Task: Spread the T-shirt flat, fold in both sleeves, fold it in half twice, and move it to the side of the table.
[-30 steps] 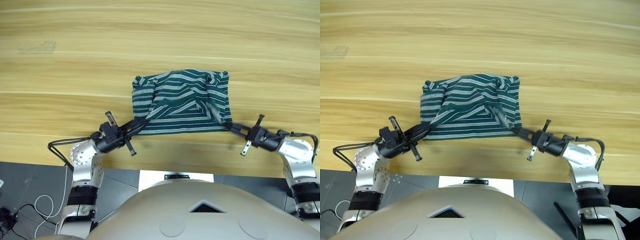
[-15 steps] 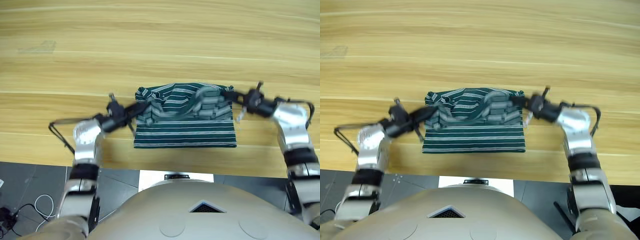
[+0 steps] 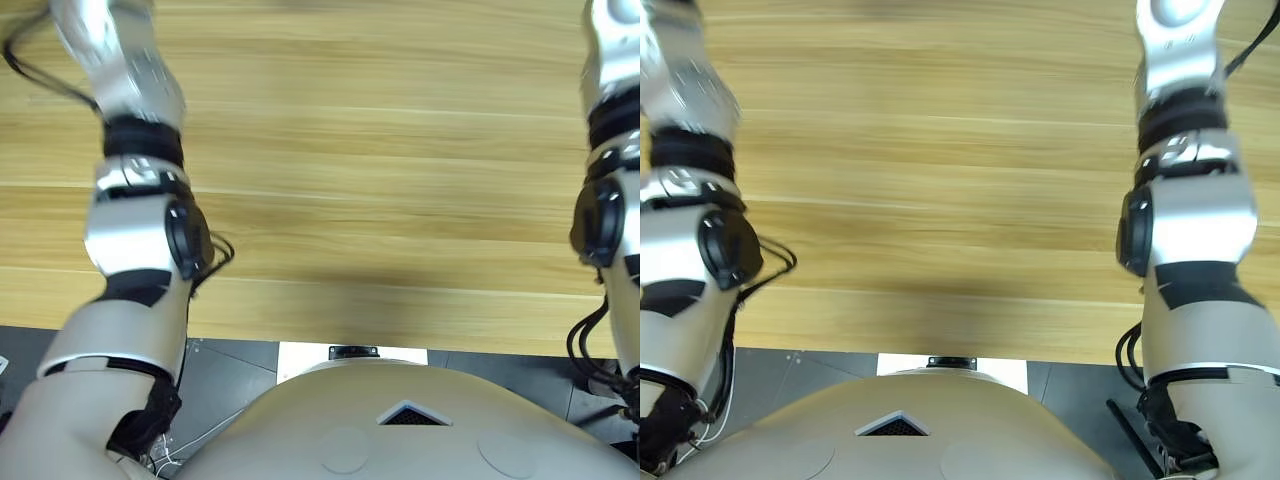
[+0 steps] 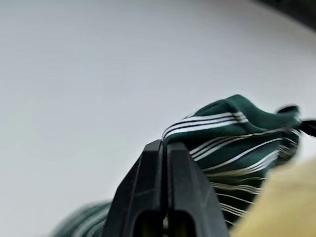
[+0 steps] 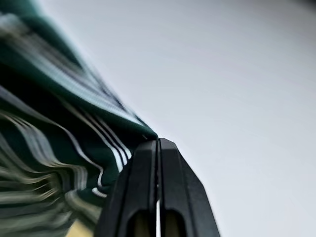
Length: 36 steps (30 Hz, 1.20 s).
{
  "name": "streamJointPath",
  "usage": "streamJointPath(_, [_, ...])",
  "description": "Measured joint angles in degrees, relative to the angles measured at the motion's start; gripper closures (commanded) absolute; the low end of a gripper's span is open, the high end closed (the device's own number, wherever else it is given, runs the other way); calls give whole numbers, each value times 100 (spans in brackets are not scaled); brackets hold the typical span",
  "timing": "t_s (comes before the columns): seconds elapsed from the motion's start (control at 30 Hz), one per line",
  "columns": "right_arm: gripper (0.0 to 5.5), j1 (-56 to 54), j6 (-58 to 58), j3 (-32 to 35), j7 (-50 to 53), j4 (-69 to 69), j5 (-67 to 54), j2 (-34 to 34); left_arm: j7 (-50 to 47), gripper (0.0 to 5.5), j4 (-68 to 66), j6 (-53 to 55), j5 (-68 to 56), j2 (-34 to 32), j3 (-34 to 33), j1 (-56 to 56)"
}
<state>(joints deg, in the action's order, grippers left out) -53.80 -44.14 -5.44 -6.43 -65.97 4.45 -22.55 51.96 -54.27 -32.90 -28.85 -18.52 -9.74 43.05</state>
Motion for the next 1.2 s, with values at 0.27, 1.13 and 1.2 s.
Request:
streamJointPath(0.27, [550,3460,-770,-637,-3164,557,-222,-241,1058,547,1325,-1007,1419,-552,1299,-4089])
streamJointPath(1.13, [550,7075,486,-1272,-5069,5616,-1436,-1925,364,547,3079,-1032,1133,-1062,1315,-6069])
streamJointPath(1.2, [512,7041,579,-1223,-4981,5622,-1369,-1920,372,507,3206,-1025,1130,-1077,1354,-6187])
